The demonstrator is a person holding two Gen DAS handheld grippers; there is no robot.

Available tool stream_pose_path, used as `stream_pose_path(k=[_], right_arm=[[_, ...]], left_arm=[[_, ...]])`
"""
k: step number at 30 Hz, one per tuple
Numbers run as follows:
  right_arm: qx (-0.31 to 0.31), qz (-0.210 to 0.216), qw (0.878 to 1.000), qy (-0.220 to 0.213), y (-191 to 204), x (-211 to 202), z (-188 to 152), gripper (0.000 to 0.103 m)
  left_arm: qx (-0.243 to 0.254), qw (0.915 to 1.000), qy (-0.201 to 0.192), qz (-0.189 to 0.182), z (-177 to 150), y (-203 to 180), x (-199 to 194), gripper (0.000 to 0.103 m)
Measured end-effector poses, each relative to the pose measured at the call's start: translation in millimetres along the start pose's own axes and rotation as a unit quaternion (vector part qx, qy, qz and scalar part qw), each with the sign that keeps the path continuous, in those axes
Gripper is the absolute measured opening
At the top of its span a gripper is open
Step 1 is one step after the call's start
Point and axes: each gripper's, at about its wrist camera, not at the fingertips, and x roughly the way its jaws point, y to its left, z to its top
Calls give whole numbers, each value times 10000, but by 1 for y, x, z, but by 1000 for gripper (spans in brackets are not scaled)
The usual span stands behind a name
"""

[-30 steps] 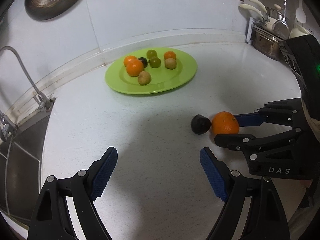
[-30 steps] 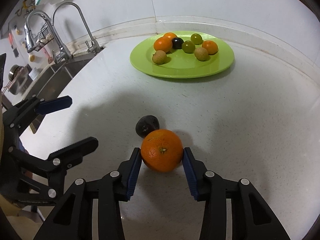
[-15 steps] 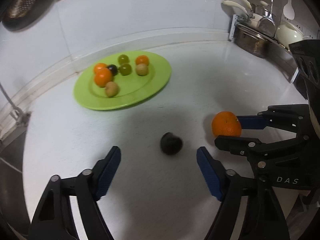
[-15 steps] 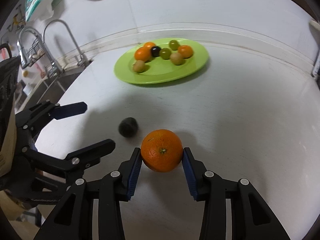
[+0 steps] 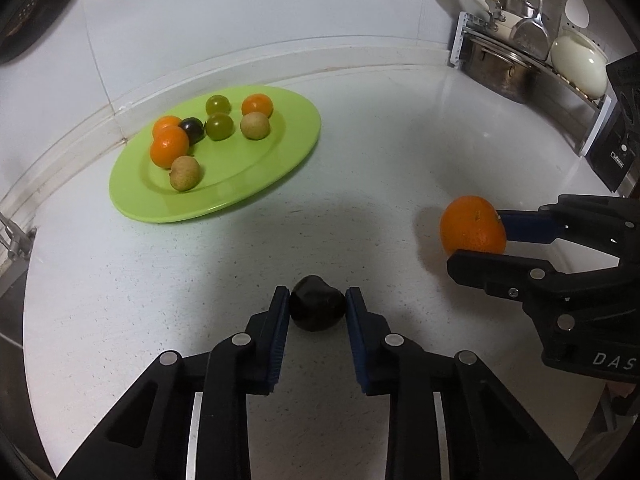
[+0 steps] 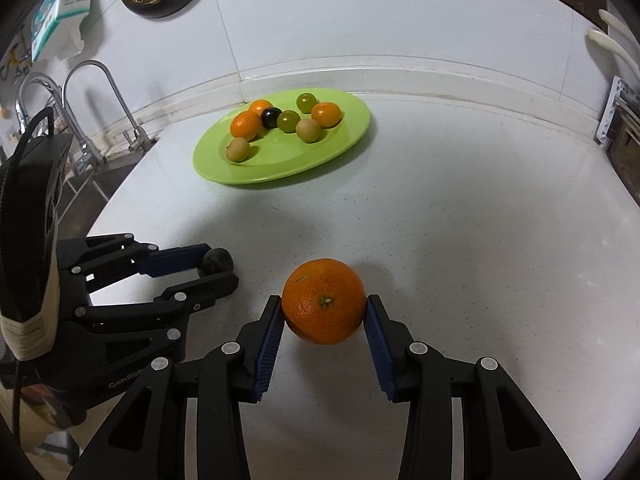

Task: Organize fruits
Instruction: 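Grasp the dark plum with the left tool while the right tool grasps the large orange, then carry the plum and orange onto the green plate and open both tools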

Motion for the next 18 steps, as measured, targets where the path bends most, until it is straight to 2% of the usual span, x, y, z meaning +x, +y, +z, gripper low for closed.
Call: stream_pose_path(k=[8,18], right_arm=[[-24,100,9999,-66,6,-8,3,42],[-179,279,9987,-389,19,-30,18,42]], left_arm=[[-193,9994,-250,131,-1,4,-26,28],[-345,9968,-648,303,5,10,-65,28]])
